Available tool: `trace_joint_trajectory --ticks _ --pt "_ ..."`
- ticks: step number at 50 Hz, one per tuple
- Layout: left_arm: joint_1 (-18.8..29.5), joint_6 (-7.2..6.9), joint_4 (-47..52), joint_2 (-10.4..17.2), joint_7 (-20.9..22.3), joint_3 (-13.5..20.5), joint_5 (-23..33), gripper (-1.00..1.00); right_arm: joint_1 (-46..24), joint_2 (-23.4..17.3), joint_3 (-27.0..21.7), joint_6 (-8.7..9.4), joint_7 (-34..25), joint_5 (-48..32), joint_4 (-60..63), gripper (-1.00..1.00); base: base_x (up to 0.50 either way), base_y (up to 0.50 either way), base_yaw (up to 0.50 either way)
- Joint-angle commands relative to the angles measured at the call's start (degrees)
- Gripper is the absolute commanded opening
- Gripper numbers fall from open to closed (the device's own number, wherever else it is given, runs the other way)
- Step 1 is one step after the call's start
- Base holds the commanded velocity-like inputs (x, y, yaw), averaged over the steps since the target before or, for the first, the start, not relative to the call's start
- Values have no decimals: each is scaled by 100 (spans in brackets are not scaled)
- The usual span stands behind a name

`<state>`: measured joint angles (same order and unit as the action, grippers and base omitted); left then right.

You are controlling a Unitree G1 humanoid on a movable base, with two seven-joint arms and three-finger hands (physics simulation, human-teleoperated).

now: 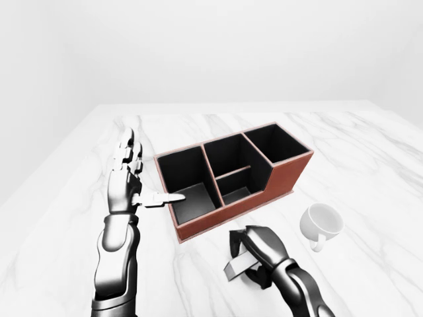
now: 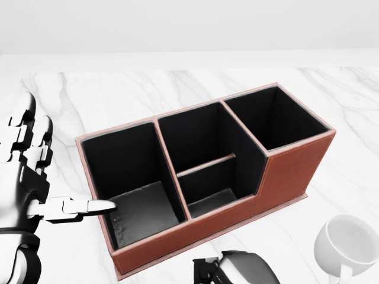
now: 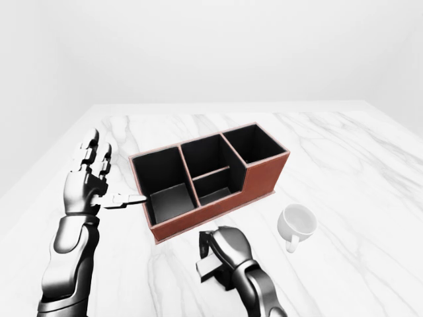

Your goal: Pick up the book and place it in the front compartment of the caddy.

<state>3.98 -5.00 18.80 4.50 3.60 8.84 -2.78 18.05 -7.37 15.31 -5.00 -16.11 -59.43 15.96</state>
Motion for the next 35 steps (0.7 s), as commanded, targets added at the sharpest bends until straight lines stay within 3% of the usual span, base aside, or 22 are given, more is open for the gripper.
trace_joint_trajectory --ticks 1,16,35 --pt "7 0 19 4 -2 7 -6 95 38 24 64 0 57 34 15 -100 0 0 0" --pt "6 0 -50 1 3 5 -1 95 51 40 76 0 -124 61 341 -100 0 0 0" --pt "29 0 -45 20 -8 32 -30 95 -105 127 -127 0 -877 -118 1449 -100 0 0 0"
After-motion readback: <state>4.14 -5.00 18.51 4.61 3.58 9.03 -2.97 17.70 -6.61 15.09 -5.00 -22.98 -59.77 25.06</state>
